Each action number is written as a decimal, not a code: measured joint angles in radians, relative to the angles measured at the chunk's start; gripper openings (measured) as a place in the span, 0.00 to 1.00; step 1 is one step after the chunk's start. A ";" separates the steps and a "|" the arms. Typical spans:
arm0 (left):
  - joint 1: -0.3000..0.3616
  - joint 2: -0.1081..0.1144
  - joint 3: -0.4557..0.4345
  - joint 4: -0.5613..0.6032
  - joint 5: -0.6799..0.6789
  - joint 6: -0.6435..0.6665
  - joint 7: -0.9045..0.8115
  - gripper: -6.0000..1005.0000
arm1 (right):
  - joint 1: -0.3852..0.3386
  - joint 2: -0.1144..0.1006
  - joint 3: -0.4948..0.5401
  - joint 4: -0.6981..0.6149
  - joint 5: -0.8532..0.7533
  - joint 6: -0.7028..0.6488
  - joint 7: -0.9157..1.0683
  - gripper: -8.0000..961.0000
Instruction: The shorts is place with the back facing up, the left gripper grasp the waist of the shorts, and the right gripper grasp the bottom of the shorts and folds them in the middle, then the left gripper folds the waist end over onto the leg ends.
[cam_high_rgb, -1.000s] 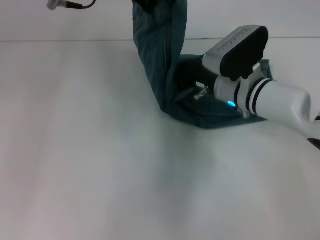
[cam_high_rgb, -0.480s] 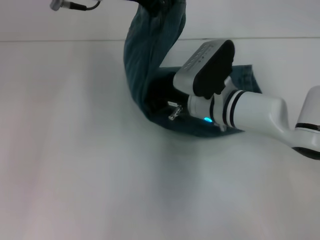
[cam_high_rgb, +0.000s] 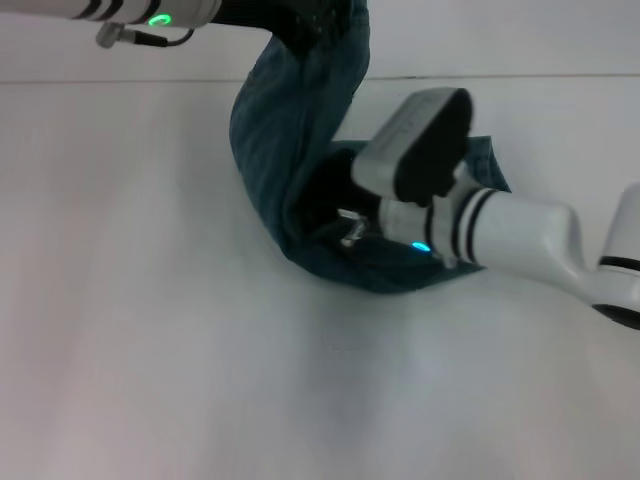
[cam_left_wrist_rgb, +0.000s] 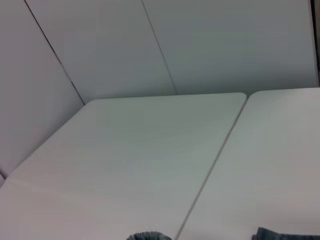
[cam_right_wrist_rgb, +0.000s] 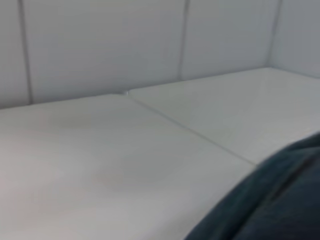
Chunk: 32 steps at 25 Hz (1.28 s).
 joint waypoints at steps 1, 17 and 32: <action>0.004 -0.001 0.002 0.001 -0.002 -0.002 0.000 0.14 | -0.024 -0.002 0.010 -0.015 0.001 -0.026 -0.001 0.01; 0.089 -0.005 0.217 -0.106 -0.129 -0.203 0.001 0.17 | -0.266 -0.021 0.332 -0.300 0.166 -0.309 0.000 0.01; 0.101 -0.005 0.469 -0.340 -0.321 -0.486 -0.004 0.20 | -0.259 -0.023 0.334 -0.316 0.242 -0.308 -0.003 0.02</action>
